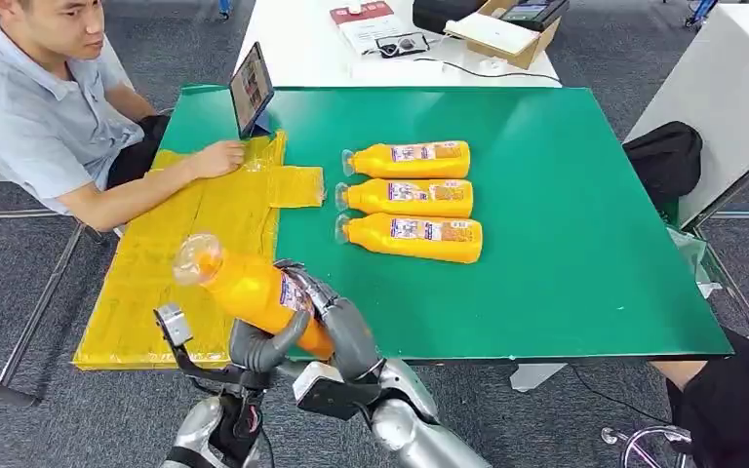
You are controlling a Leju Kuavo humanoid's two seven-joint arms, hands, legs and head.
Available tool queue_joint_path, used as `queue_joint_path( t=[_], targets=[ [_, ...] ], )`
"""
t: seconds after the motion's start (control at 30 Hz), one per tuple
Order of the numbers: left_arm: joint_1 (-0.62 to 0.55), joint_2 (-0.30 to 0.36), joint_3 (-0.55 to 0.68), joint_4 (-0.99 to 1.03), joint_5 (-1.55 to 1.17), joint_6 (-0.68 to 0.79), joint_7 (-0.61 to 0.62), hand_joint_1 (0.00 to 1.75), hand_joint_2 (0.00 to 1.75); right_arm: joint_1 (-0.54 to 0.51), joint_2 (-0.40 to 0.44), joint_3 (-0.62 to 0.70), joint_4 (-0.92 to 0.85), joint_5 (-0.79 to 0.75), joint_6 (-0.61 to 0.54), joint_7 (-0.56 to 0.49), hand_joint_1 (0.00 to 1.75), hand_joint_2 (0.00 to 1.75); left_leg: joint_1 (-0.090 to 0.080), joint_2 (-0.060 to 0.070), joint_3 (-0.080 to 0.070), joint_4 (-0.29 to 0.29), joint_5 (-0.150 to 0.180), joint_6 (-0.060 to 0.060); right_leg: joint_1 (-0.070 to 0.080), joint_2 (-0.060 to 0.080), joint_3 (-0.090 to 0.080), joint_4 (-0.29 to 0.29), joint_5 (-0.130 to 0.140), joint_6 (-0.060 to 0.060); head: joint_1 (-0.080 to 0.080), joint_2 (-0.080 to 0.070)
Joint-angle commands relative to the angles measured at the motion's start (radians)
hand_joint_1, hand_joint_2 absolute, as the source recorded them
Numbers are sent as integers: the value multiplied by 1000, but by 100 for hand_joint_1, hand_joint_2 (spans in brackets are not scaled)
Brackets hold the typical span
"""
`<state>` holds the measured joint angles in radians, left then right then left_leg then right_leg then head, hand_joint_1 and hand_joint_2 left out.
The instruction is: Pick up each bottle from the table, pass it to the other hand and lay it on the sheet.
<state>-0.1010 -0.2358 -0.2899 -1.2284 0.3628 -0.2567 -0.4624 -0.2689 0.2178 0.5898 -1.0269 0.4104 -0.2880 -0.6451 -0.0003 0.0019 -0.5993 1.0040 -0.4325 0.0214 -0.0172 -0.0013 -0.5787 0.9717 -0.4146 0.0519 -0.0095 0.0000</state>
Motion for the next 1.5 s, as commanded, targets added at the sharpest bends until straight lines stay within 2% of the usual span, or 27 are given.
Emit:
queue_joint_path(
  t=[0.03, 0.17, 0.3, 0.53, 0.7, 0.87, 1.07, 1.13, 1.17, 1.33, 1.43, 1.5],
  targets=[
    [-55, -9, -27, 39, -3, 28, 20, 175, 175, -5, -30, 79, -2, 67, -70, 3, 0, 0, 1, -2, 1, 0, 0, -1, 1, -2, 2, 0, -1, -2, 0, 0],
    [-60, -12, -18, 41, 0, 52, 30, 175, 175, -5, -45, 95, -41, 104, -102, 6, 0, 0, 1, -2, 1, 0, -1, -1, 1, -2, 2, 0, -1, -2, 0, 0],
    [-100, -7, 10, 99, -29, 135, 23, 175, 175, -2, -68, 127, -101, 171, -194, -17, 0, 0, 1, -2, 2, 1, -1, -1, 2, -2, 3, 0, -2, -2, 0, 0],
    [-142, 9, 54, 162, -31, 159, 20, 175, 175, -10, -83, 163, -131, 206, -232, -19, 0, 0, 1, -2, 2, 0, -1, -1, 1, -2, 3, 0, -1, -2, 0, 0],
    [-156, 18, 108, 197, -4, 144, 21, 175, 175, -3, -95, 150, -150, 182, -249, -10, 0, 0, 1, -1, 3, -1, 0, -1, 1, 0, 3, -1, 0, -2, 1, 0],
    [-155, 19, 114, 184, 5, 122, 30, 175, 175, 5, -98, 110, -147, 122, -238, -37, 0, 0, 1, -2, 3, 0, 0, -1, 1, -2, 4, -1, -1, -2, 0, 0],
    [-156, 20, 115, 182, 6, 122, 30, 175, 175, 6, -100, 108, -148, 121, -238, -38, 0, 0, 1, -1, 1, 0, 0, -1, 1, -1, 2, 0, 0, -1, 0, 0],
    [-168, 31, 100, 185, -59, 185, 15, 175, 175, 14, -98, 99, -160, 121, -243, -50, 0, 0, 1, -1, 1, 0, 0, -1, 1, -1, 2, 0, 0, -2, 0, 0],
    [-195, 46, 86, 212, -161, 303, 7, 175, 175, 25, -97, 89, -175, 117, -251, -53, 0, 0, 1, -2, 3, 0, -1, -2, 1, -2, 4, 0, -1, -3, 0, 0],
    [-285, 92, 100, 272, -381, 506, -34, 175, 175, 36, -117, 114, -228, 136, -267, -53, 0, 0, 1, -3, 0, 0, 1, -2, 1, -3, 1, 0, 0, -2, 0, 0],
    [-352, 121, 107, 324, -587, 668, -27, 175, 175, 29, -124, 135, -263, 157, -268, -53, 0, 0, 2, -3, 1, 1, 0, -2, 2, -2, 2, 1, -1, -3, 0, 0],
    [-398, 135, 115, 372, -712, 724, -9, 175, 175, 23, -126, 148, -286, 167, -260, -53, 0, 0, 2, -2, 1, 1, 0, -2, 2, -1, 2, 1, 0, -3, 0, 0]
  ],
)
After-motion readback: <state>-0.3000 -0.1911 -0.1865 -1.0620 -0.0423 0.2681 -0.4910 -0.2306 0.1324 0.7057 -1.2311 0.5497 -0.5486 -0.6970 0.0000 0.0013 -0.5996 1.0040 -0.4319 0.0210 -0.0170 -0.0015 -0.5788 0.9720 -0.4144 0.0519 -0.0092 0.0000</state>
